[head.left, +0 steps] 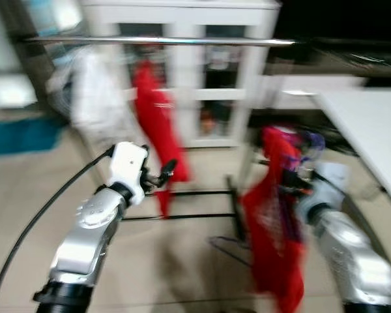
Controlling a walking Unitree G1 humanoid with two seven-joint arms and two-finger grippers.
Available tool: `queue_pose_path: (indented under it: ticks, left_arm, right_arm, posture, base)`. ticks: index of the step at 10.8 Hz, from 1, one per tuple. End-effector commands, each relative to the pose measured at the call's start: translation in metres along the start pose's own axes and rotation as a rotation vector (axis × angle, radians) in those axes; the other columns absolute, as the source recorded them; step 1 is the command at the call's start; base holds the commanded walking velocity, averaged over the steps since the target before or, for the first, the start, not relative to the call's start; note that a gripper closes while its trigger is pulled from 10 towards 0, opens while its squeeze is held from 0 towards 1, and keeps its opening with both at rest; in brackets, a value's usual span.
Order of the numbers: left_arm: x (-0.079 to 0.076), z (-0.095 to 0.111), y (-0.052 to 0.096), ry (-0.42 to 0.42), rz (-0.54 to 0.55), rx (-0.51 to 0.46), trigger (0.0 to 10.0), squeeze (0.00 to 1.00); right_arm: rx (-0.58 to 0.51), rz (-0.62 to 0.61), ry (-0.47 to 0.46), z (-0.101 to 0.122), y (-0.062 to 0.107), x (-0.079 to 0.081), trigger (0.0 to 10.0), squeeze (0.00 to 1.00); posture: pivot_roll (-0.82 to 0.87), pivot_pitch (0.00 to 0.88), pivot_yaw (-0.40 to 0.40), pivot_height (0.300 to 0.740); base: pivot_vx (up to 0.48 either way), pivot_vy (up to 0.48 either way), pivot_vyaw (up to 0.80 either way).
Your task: Hang hanger
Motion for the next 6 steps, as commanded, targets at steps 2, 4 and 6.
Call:
queue_pose_path:
  ticks: [2,4,6]
  left_arm:
    - [-0.002,0.0,0.002,-0.005,-0.004,0.003,10.0,0.0]
    - [-0.002,0.001,0.005,-0.01,-0.01,0.009,10.0,0.0]
    - [-0.002,0.003,0.006,-0.016,-0.02,0.011,10.0,0.0]
  right_arm:
    - [-0.08,0.119,0.02,0.017,0.0,0.014,10.0,0.0]
    - [-0.096,0.102,0.046,0.021,-0.003,0.012,10.0,0.0]
    - [-0.112,0.004,0.004,0.022,-0.004,0.0,10.0,0.0]
  posture:
    - [-0.07,0.0,-0.014,0.74]
    - [-0.06,0.0,-0.016,0.74]
    - [-0.07,0.0,-0.001,0.74]
  base:
    - [0.362,0.0,0.0]
    - [0.364,0.0,0.0]
    - [0.364,0.0,0.0]
Point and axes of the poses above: a point about 5 cm out from each wrist's last joint towards the gripper, its own y axis pointing back from the gripper into the wrist, its own z axis along the axis of the wrist's last joint, x = y × z, the point moved 5 cm from there along -y, pointing out of the wrist towards the gripper, and after that the axes turned 15 degrees about y, right-handed, at the moved point
